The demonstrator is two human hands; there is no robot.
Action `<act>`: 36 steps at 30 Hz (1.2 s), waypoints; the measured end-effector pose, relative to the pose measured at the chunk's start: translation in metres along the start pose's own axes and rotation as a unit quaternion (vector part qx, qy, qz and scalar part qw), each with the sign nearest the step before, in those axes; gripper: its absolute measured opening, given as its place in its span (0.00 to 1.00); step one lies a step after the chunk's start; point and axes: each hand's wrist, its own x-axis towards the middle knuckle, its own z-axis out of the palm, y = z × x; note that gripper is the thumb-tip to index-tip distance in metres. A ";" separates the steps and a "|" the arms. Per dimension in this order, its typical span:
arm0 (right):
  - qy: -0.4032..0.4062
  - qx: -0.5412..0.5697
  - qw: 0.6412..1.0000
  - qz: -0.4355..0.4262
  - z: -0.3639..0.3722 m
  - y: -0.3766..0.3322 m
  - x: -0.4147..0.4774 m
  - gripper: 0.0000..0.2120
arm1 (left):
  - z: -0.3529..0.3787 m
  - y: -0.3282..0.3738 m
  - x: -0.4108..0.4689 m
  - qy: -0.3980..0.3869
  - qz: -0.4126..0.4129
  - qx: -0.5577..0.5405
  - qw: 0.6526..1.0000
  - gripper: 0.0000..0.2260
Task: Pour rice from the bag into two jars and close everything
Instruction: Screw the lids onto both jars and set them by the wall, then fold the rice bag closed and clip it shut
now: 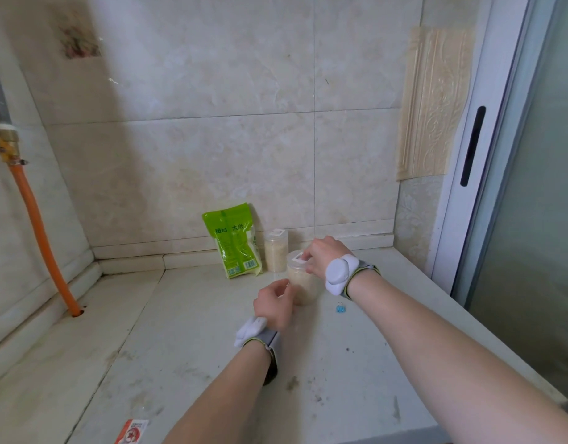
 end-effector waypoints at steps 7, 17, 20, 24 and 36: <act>0.063 -0.006 0.998 0.005 0.021 0.010 0.017 0.16 | 0.024 0.000 0.042 -0.044 -0.043 -0.122 0.991 0.27; 0.100 0.055 0.992 0.044 0.039 0.026 0.058 0.20 | 0.048 0.006 0.087 -0.077 -0.010 -0.037 0.996 0.25; 0.096 0.077 0.991 0.046 0.042 0.026 0.066 0.21 | 0.055 -0.011 0.109 -0.069 -0.027 -0.030 0.997 0.24; 0.075 0.075 0.993 0.047 0.043 0.020 0.073 0.22 | 0.049 0.003 0.099 -0.040 -0.035 -0.054 0.997 0.11; -0.014 0.085 0.996 0.002 0.035 0.002 0.067 0.34 | -0.015 0.033 0.068 -0.014 -0.021 -0.067 0.997 0.27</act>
